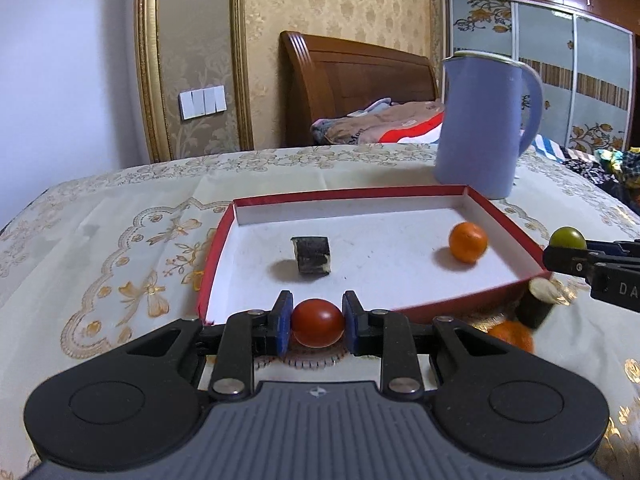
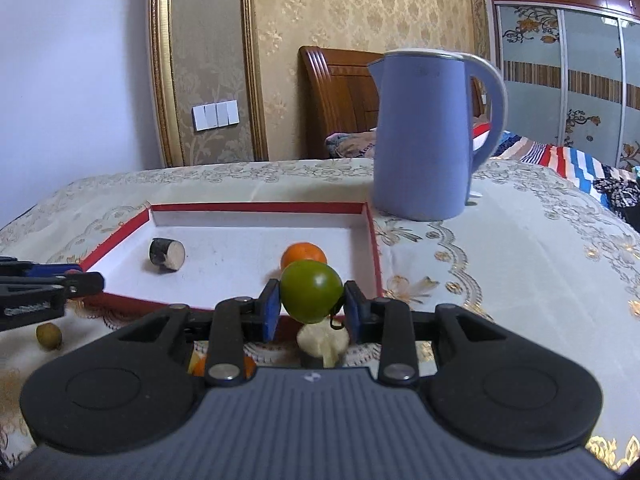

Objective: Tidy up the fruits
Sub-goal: 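Carry the red cherry tomato and green tomato with both grippers into the tray, then open both grippers to release the two tomatoes inside the tray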

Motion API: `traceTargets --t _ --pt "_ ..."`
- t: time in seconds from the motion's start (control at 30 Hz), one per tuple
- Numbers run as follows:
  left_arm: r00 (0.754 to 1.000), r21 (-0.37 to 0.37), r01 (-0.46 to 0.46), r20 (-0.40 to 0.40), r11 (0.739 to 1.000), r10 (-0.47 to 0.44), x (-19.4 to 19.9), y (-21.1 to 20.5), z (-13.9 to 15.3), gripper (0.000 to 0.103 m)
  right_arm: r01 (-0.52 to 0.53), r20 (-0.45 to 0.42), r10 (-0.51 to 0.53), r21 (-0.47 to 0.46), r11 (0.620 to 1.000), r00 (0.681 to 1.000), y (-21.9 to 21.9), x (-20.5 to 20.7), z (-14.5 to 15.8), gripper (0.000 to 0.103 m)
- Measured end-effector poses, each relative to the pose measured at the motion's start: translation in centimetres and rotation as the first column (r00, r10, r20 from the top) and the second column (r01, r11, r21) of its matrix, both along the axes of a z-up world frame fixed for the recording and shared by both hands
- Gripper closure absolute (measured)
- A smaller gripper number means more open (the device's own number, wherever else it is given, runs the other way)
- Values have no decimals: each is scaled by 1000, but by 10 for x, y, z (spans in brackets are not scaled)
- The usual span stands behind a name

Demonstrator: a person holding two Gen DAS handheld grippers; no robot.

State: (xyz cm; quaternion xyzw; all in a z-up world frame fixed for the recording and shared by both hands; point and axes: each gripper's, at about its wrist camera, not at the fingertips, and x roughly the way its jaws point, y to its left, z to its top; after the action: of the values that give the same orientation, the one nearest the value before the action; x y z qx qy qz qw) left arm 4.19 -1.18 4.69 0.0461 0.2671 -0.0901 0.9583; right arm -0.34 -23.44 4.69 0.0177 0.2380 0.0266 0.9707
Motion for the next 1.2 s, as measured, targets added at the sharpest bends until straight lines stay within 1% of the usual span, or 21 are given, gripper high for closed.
traceTargets --t 0.13,0.23,0.33,0.4,0.57,0.7,0.87,1.1,1.2 --pt "999 -6 -31 -19 999 31 19 -2 -6 77 -11 -14 11 -26 1000 1000 11 20 -5 71" --pt "998 9 -54 -22 998 54 30 -4 -10 77 -18 -46 17 -12 1000 999 16 38 -10 71" --pt "997 19 -68 -41 998 68 42 -4 -15 77 -11 -79 10 -19 1000 997 20 53 -18 71" --pt "996 25 -75 -48 997 76 47 -4 -18 77 -9 -113 10 4 1000 994 19 63 -22 71" --pt "993 28 -85 -74 996 87 60 -4 -23 77 -7 -171 6 -6 1000 985 23 79 -33 71" --pt "991 54 -96 -85 994 100 66 -8 -29 77 -3 -205 1 -10 1000 979 27 88 -40 71" --pt "989 69 -102 -99 992 108 73 -11 -34 77 12 -197 -18 -31 999 980 31 95 -41 71" --pt "988 76 -128 -78 989 134 82 -12 -36 77 41 -186 -50 -56 998 981 32 107 -41 71" --pt "988 91 -137 -65 986 143 87 -14 -37 77 51 -184 -62 -64 997 981 33 114 -42 71"
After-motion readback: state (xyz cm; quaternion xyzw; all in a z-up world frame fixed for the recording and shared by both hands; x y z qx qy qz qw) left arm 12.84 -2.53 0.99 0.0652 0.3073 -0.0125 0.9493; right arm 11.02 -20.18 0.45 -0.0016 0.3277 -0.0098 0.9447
